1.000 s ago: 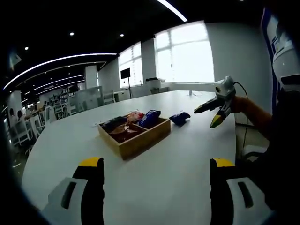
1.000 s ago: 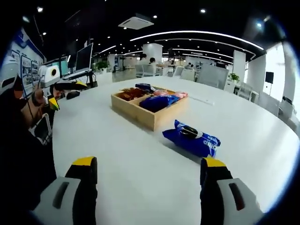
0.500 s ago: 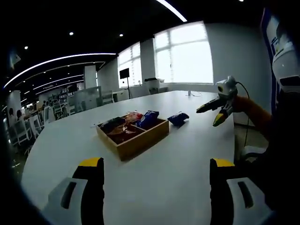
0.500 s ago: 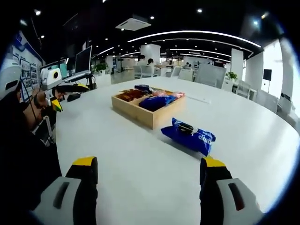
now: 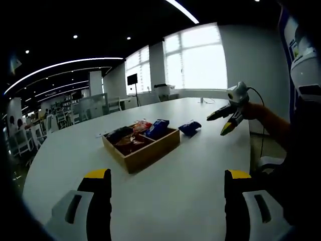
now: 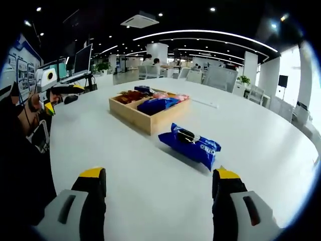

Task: Pick up the scattered marshmallows, QQ candies, Oreo cookies, and mixed nuts on the table and sort them into separate containers

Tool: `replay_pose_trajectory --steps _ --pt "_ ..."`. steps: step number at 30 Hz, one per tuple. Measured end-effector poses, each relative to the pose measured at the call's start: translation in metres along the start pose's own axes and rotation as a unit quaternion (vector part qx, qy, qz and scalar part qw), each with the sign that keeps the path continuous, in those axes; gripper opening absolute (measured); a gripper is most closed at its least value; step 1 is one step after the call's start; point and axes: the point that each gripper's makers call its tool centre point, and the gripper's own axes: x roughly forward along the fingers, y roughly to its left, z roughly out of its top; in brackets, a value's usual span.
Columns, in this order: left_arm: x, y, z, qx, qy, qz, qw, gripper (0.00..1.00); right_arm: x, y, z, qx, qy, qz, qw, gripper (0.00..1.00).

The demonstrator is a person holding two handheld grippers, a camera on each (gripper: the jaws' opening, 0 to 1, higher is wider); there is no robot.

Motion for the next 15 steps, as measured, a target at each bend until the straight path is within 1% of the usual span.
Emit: replay_pose_trajectory --steps 4,7,10,15 --pt "0.001 0.001 -0.001 -0.002 0.001 0.001 1.0000 0.97 0.005 -0.002 -0.002 -0.002 0.003 0.000 1.0000 0.81" --pt "0.004 0.001 -0.002 -0.003 0.001 -0.001 1.0000 0.97 0.009 -0.008 0.000 -0.011 0.010 -0.007 0.9999 0.80" --pt "0.006 0.000 -0.004 -0.002 0.004 -0.004 1.0000 0.97 0.012 -0.015 0.004 -0.033 0.022 -0.005 0.9992 0.76" --pt "0.007 0.000 -0.005 -0.002 0.007 -0.006 1.0000 0.97 0.021 -0.033 0.016 -0.050 0.030 -0.011 0.9983 0.76"
